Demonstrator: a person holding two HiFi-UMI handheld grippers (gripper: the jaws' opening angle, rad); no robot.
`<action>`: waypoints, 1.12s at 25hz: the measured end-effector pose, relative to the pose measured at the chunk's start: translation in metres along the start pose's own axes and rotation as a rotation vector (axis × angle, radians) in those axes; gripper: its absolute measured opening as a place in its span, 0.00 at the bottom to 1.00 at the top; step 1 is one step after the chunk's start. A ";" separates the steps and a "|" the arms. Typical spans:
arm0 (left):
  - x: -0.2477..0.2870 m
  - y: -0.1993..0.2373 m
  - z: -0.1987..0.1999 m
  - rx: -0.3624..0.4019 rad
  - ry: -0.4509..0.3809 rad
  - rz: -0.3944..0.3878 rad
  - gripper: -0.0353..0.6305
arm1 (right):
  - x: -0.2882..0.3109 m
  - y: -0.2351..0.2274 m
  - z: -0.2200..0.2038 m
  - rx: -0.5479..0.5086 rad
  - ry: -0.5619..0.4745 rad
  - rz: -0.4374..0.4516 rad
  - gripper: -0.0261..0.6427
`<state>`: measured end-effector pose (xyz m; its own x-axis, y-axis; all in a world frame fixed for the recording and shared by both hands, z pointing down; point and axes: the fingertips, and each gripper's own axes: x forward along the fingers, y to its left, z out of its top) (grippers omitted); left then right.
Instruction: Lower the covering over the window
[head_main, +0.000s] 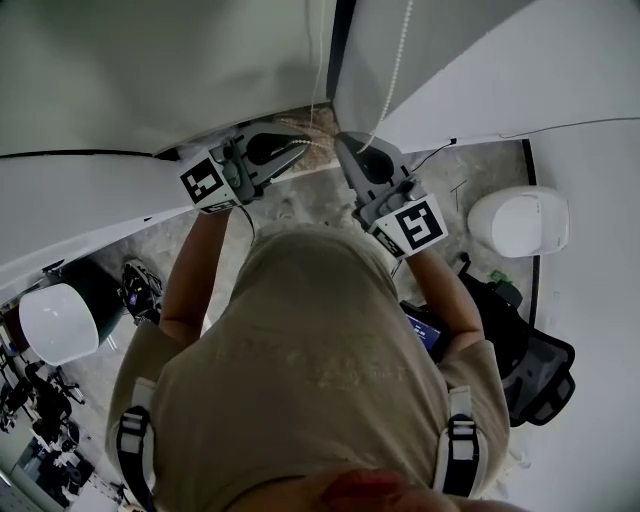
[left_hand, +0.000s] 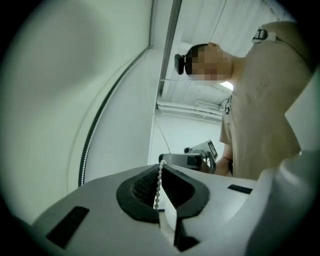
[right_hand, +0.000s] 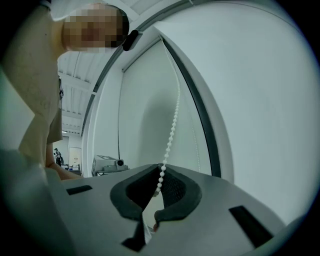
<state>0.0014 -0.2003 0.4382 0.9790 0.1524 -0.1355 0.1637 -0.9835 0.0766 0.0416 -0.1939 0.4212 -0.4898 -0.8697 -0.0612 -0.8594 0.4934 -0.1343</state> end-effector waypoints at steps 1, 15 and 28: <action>0.004 -0.003 -0.003 0.026 0.042 -0.020 0.07 | -0.003 -0.002 -0.001 -0.003 -0.004 -0.002 0.04; -0.011 -0.030 -0.090 -0.039 0.264 0.025 0.07 | -0.016 0.015 0.027 0.186 -0.149 0.206 0.13; -0.026 -0.046 -0.115 -0.058 0.291 0.042 0.07 | 0.006 0.023 0.018 0.132 -0.075 0.185 0.13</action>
<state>-0.0173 -0.1479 0.5520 0.9774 0.1410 0.1577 0.1203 -0.9837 0.1339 0.0214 -0.1874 0.3998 -0.6204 -0.7659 -0.1689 -0.7272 0.6424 -0.2416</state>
